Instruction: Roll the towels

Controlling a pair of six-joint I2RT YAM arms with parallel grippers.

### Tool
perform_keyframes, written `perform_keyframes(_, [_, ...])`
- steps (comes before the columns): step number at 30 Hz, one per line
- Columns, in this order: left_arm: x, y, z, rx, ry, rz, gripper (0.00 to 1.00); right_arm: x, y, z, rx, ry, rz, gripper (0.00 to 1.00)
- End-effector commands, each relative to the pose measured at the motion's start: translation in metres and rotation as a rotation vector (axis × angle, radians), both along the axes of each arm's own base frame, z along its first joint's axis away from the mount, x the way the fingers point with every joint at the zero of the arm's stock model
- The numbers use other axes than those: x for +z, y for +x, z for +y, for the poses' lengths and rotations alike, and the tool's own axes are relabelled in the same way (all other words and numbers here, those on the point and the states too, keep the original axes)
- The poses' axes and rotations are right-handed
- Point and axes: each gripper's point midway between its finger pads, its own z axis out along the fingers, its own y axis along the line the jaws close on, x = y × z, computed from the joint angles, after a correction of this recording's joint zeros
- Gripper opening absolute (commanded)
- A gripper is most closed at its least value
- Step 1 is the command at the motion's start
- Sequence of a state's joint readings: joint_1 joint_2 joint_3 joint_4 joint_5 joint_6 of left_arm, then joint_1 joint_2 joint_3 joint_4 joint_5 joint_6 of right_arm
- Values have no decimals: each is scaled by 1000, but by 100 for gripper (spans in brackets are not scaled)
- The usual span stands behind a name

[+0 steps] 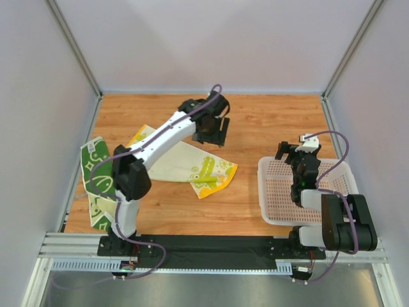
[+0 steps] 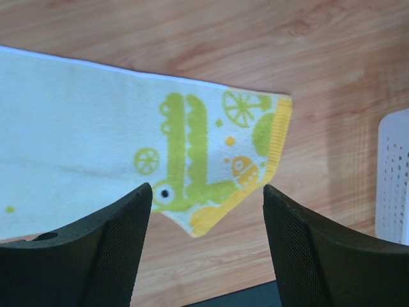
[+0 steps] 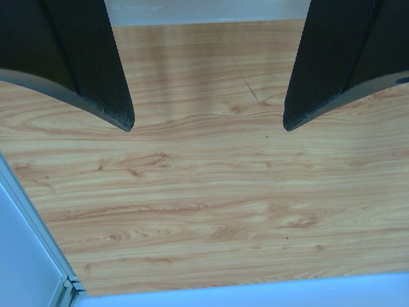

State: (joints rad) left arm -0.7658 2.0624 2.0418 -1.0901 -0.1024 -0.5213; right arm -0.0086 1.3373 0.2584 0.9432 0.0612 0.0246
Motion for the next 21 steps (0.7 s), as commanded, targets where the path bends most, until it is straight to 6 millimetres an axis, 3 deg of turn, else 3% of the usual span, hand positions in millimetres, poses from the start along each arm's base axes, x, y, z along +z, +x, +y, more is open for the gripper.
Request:
perform_keyframes(1, [46, 5, 58, 49, -12, -93, 76, -15, -5, 2, 3, 10, 46, 100])
perform_keyframes(4, [46, -3, 100, 100, 17, -97, 76, -14, -5, 1, 1, 12, 45, 100])
perform_keyframes(6, [57, -13, 121, 122, 24, -132, 75, -14, -5, 1, -1, 12, 45, 100])
perform_keyframes(7, [46, -23, 131, 122, 56, -111, 75, -14, -5, 1, 1, 12, 45, 100])
perform_keyframes(9, [57, -36, 148, 137, 58, -158, 75, -14, -5, 2, 2, 13, 45, 100])
perform_keyframes(10, [47, -45, 156, 140, 79, -148, 75, -15, -5, 2, 2, 13, 46, 100])
perform_keyframes(12, [60, -56, 170, 160, 66, -206, 75, -13, -5, 1, 1, 12, 43, 100])
perform_keyframes(13, [53, -62, 176, 164, 77, -208, 75, -14, -5, 1, 1, 12, 45, 100])
perform_keyframes(15, [69, -70, 192, 179, 60, -294, 76, -14, -5, 2, 2, 13, 46, 100])
perform_keyframes(16, [64, -74, 198, 188, 69, -310, 80, -13, -4, 1, 1, 14, 43, 100])
perform_keyframes(17, [76, -81, 208, 207, 46, -359, 84, -14, -6, -1, -18, 18, 44, 100])
perform_keyframes(18, [74, -85, 218, 232, 65, -377, 89, -11, -5, -4, -34, 27, 37, 100])
perform_keyframes(19, [77, -89, 224, 245, 64, -394, 99, -7, -3, -7, -54, 28, 28, 100])
perform_keyframes(20, [86, -96, 231, 258, 44, -431, 100, -5, 1, -10, -72, 26, 70, 100])
perform_keyframes(21, [84, -100, 235, 254, 49, -436, 100, 13, 2, -11, -82, 34, 65, 100])
